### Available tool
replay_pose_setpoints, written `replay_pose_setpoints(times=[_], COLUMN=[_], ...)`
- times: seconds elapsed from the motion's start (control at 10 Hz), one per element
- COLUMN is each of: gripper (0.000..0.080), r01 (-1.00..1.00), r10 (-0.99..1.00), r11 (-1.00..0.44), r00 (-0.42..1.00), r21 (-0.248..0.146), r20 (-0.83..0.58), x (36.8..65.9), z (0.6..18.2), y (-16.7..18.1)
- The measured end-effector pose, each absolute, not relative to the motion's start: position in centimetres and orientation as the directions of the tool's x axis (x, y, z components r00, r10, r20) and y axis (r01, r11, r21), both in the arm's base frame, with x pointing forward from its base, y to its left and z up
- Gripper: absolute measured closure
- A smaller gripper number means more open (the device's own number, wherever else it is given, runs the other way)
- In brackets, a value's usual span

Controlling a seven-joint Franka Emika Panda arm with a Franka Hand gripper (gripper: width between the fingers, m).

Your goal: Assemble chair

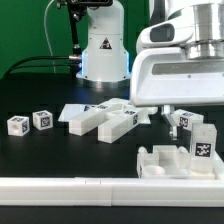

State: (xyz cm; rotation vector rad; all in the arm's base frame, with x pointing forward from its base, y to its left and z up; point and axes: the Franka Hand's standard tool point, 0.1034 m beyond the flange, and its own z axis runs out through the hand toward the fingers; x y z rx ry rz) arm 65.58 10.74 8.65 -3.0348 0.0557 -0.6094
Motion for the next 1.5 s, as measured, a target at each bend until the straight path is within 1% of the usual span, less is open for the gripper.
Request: replay_pose_setpoints(times=[0.1,0.2,0.3,0.4,0.5,0.6,0.8,0.9,1.0,1.1,1.2,1.4,1.5], gripper=[0.0151,0.0151,0.0151,0.0151,0.0189,0.0189,0.0463,0.0515,0.0515,0.0515,0.0515,0.0515,0.0514], r01=[-0.033,-0.036,-0.046,-0.058,-0.071,-0.072,-0.186,-0.272,-0.339,-0.474,-0.726,-0.926,-0.962], r10=[-0.049,-0.05,-0.054,-0.066,-0.08,-0.08,-0.195,-0.281,-0.349,-0.484,-0.735,-0.934,-0.969], r11=[-0.998,-0.997,-0.997,-0.996,-0.995,-0.995,-0.979,-0.958,-0.935,-0.873,-0.675,-0.352,-0.239], r00=[0.96,0.971,0.99,0.991,0.989,0.989,0.974,0.954,0.932,0.871,0.676,0.358,0.245], r21=[-0.06,-0.063,-0.068,-0.072,-0.073,-0.072,-0.087,-0.097,-0.104,-0.115,-0.132,-0.133,-0.133], r20=[0.274,0.235,0.132,0.119,0.125,0.124,0.115,0.107,0.099,0.083,0.043,-0.018,-0.029], x=[65.11,65.36,64.78,65.07,65.11,65.1,65.09,65.09,65.07,65.04,65.07,65.03,65.07], z=[8.24,8.39,8.09,8.3,8.25,8.22,8.21,8.2,8.16,8.08,7.99,8.03,8.08], y=[11.0,10.94,10.78,10.77,10.75,10.72,10.74,10.75,10.76,10.76,10.27,10.39,10.52])
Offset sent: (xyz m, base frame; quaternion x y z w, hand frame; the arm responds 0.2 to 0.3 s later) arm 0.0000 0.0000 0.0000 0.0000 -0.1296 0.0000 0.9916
